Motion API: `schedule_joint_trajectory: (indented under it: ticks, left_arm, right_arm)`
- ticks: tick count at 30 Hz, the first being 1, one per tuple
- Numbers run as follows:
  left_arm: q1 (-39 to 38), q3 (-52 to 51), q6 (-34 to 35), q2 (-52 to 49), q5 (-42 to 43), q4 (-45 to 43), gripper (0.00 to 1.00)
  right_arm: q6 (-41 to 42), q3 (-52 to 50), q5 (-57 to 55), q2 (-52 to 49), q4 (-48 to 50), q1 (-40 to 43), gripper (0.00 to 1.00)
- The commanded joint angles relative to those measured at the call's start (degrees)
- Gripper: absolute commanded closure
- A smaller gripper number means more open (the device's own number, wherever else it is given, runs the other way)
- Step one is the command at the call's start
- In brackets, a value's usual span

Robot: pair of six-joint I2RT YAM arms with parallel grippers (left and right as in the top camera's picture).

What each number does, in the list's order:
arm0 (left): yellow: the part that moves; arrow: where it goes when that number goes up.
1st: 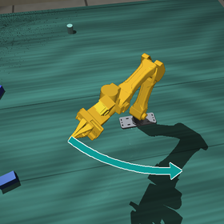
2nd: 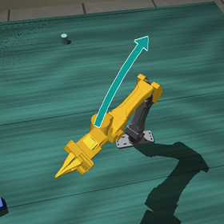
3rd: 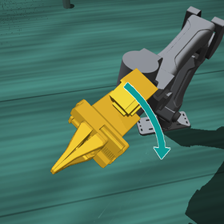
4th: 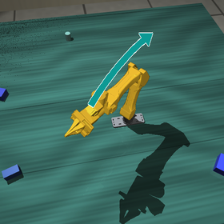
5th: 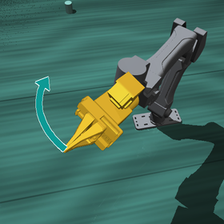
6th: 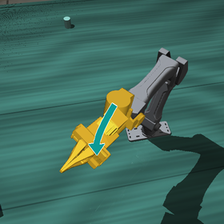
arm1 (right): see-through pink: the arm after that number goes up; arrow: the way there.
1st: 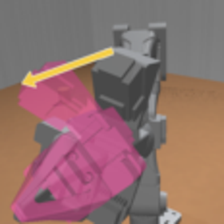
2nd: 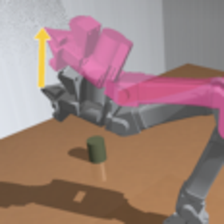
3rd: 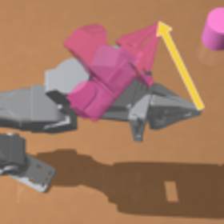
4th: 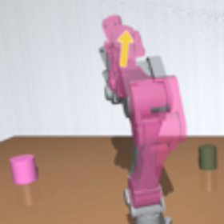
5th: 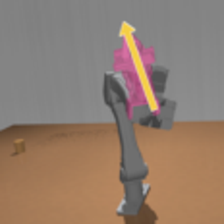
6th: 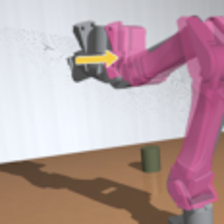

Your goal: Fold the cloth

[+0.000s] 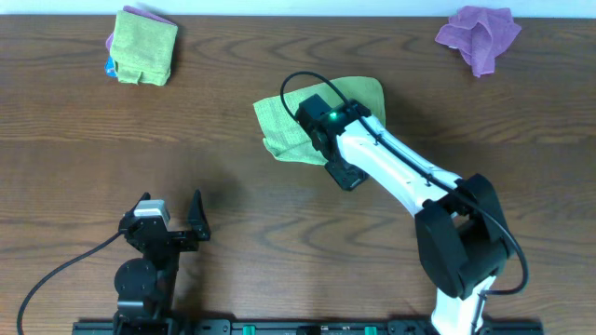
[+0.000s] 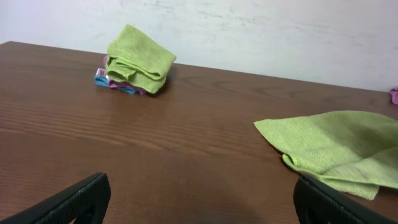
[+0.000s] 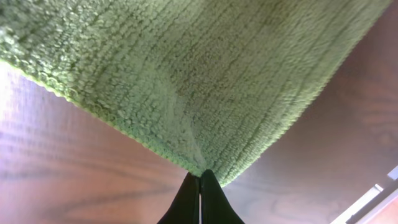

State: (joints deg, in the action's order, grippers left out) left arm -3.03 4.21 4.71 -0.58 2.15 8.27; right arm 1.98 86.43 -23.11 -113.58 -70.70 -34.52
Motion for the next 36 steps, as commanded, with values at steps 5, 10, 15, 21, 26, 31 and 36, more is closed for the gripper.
schedule_joint_trajectory:
  ticks: [5,10,15,21,26,31,36]
  left_arm:
    - [-0.1,-1.9,0.5,0.3,-0.7,0.5,0.05]
    - [-0.1,-1.9,0.5,0.3,-0.7,0.5,0.05]
    - [-0.1,-1.9,0.5,0.3,-0.7,0.5,0.05]
    - [-0.1,-1.9,0.5,0.3,-0.7,0.5,0.05]
    - [-0.1,-1.9,0.5,0.3,-0.7,0.5,0.05]
    - [-0.1,-1.9,0.5,0.3,-0.7,0.5,0.05]
    - [-0.1,-1.9,0.4,0.3,-1.7,0.4,0.05]
  right_arm:
    - [4.0,0.9,1.5,0.1,-5.3,0.4,0.99]
    - [8.6,0.9,1.6,0.1,-9.0,2.9,0.98]
    - [7.3,0.9,8.3,0.1,-10.3,5.3,0.98]
    - [6.5,0.9,10.5,0.1,-9.6,6.1,0.13]
    - [6.6,1.4,10.5,0.1,-8.7,6.1,0.07]
    - [7.1,1.6,10.7,1.6,-4.8,7.0,0.16]
    - [7.2,2.1,14.3,6.1,-1.0,8.7,0.31]
